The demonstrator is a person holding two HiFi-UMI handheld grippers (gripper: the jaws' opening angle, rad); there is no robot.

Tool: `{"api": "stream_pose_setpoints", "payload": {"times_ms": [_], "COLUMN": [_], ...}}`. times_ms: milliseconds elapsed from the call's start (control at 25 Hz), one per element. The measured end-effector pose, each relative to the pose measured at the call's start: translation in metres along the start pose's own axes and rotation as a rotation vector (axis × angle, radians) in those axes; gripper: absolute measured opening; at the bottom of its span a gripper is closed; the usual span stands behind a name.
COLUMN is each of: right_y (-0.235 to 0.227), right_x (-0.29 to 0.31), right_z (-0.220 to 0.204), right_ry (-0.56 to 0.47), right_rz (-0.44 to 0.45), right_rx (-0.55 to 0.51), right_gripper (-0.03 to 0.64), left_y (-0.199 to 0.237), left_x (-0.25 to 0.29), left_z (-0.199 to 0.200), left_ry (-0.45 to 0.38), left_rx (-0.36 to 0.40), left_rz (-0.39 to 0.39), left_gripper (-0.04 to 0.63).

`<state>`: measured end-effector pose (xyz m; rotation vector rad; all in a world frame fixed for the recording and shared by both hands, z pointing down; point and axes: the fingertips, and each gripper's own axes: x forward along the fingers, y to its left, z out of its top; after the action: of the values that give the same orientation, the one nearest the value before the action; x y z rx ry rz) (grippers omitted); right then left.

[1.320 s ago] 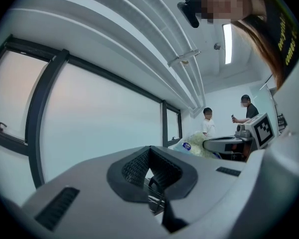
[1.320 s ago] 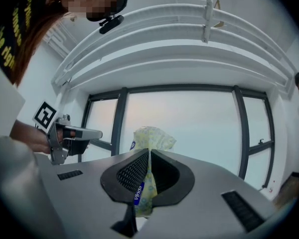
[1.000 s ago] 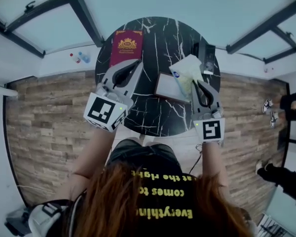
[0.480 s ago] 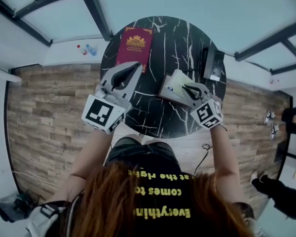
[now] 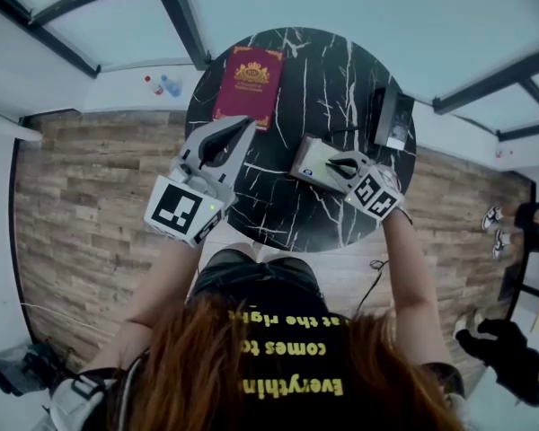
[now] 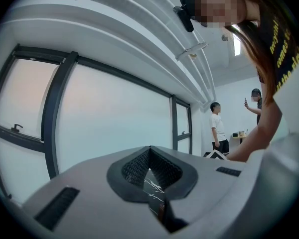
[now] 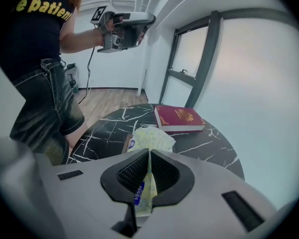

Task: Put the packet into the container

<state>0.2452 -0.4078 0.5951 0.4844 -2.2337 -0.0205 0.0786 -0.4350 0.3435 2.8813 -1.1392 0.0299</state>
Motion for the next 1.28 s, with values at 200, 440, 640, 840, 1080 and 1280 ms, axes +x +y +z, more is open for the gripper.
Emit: {"api": "stream_pose_setpoints", "payload": {"times_ms": [200,440,640,840,1080,1280], "right_y": [0.004,0.008,0.004,0.0,-0.006,-0.014], "right_x": [0.021,0.037,0.036,0.025,0.01,-0.009], "right_z": [-0.021,-0.04,-0.037,-0.028,-0.017,0.017], "right_ry": [0.037,0.124,0.12,0.109,0.066,-0.076], "right_rz": [0.031,0.038,0.034,-0.014,-0.133,-0.236], "right_rx": [0.003,0.032,0.095,0.126,0.24,0.359], "right_gripper": [0.031,0.034,0.213,0.235,0.017,0.017], "left_y": [-0.001,0.0,-0.001,-0.005,-0.012,-0.018], "left_x": [-0.001,-0.002,0.0,0.003,0.008,0.011], "left_z": [0.001,0.002,0.001,-0.002,-0.007,-0.008], "left_ry": [0.005,0.008,0.007,0.009,0.016,0.019], "left_rx": [0.009,0.013,0.008,0.003,0.011,0.014], "left_rz": [0.01,0.015,0.01,-0.007,-0.031,-0.056], "left_gripper": [-0.002,-0.002,-0.002,-0.002,-0.002,-0.002]}}
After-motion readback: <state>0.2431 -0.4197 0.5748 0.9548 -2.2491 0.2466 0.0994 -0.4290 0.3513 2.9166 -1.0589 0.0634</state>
